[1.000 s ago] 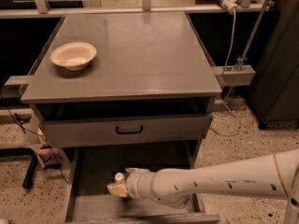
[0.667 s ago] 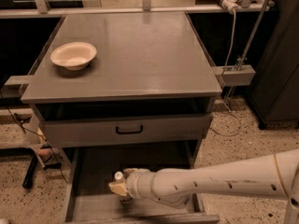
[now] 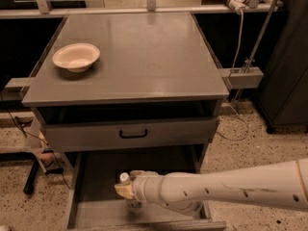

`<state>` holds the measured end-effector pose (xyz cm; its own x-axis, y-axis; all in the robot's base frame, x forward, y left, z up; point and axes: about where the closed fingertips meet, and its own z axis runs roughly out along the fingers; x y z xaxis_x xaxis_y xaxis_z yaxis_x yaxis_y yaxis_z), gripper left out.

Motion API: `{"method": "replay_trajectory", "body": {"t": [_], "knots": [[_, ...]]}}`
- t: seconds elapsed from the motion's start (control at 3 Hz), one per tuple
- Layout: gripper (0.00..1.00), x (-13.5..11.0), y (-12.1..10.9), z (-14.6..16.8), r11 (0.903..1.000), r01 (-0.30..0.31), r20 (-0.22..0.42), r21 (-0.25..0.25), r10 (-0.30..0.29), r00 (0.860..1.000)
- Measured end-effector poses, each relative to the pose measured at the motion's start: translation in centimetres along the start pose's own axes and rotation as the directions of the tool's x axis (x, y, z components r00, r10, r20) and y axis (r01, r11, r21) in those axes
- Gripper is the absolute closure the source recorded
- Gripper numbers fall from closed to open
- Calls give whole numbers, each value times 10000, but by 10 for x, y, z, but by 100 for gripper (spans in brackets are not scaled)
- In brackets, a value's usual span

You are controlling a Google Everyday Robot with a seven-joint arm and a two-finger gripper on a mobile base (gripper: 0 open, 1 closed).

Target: Pick blue plastic bottle from middle drawer and place on counter

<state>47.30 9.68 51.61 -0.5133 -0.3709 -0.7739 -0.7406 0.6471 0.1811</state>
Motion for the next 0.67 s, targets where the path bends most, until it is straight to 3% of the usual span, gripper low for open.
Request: {"method": "replay_trajectory", "body": {"t": [0.33,0.67], "knots": [[100,-22,-9,-40,9968,-382,313,697,361,9989],[100,-45,-25,-83,9878,-797,602,1339,722,9956]]}}
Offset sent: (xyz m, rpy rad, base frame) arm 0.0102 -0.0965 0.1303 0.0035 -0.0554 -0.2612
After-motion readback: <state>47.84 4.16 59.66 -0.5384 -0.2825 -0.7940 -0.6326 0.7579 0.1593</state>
